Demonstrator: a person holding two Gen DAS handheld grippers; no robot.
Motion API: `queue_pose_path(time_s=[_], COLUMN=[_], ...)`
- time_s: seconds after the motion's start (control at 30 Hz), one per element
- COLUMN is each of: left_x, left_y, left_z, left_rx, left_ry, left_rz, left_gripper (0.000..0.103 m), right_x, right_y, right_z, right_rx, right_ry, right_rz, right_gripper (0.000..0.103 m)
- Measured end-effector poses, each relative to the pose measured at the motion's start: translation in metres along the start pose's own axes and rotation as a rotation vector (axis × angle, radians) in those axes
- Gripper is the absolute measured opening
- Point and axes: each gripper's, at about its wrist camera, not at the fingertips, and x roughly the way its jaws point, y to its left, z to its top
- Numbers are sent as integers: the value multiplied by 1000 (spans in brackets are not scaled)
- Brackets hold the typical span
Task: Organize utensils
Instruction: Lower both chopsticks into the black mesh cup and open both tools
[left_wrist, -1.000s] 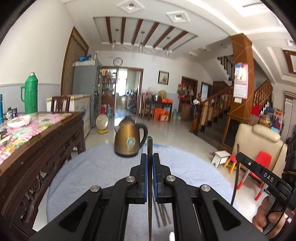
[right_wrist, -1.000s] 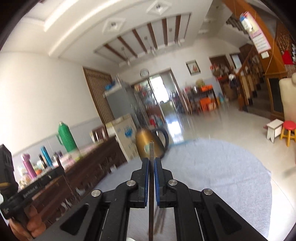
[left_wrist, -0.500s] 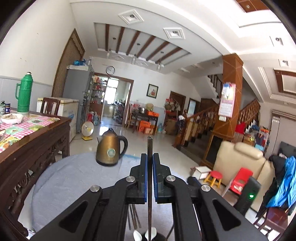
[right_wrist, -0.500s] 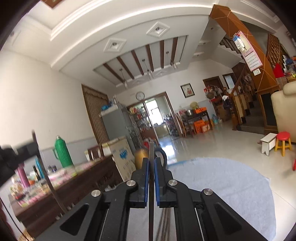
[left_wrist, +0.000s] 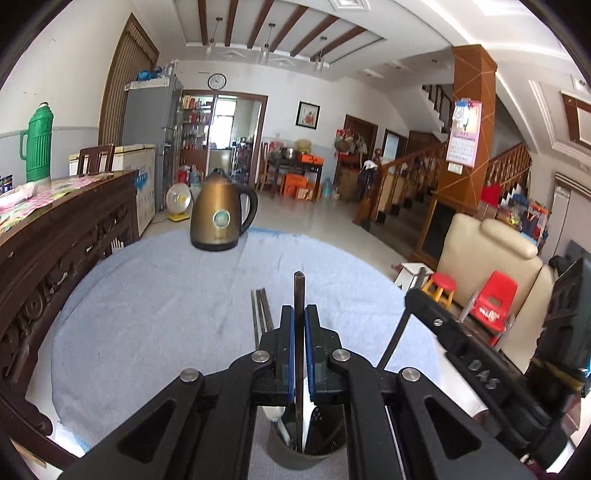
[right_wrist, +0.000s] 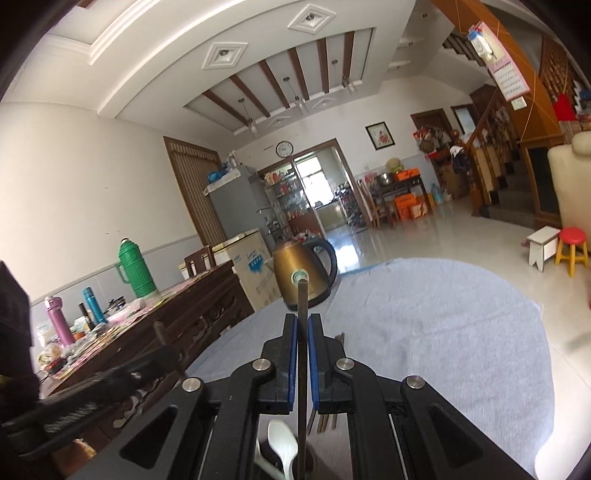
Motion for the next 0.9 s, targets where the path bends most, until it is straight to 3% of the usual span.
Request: queue_pose_path(time_s=[0.3,0.47,0.53,0.6,0.63,0.8,0.9], left_x=[-5,-7,-9,-13,-15,-26,-30], left_y=[-25,-29,-29,-28,-28,-28,-27], left_z=[-11,-15,-16,-16,-16,-13,-13], left_rx=[87,95,95,91,88,90,93], left_ry=[18,41,47,41,33,9,4], left_rz=[116,136,146,160,167,198,225], left_gripper=[6,7,15,41,46,57,61], right_x=[-16,-14,-16,-18,-20,-25,-28], right_y=[-8,-9,-7,-5,-5,-7,-10], right_z=[-9,-12,-14,-12,-11,-4,-2], right_rx=[27,45,53,51,50,75,82], right_ry=[45,74,78,74,71,64,61], right_rz=[40,66,81,92,101,110,100], right_gripper=[9,10,10,10,10,11,17])
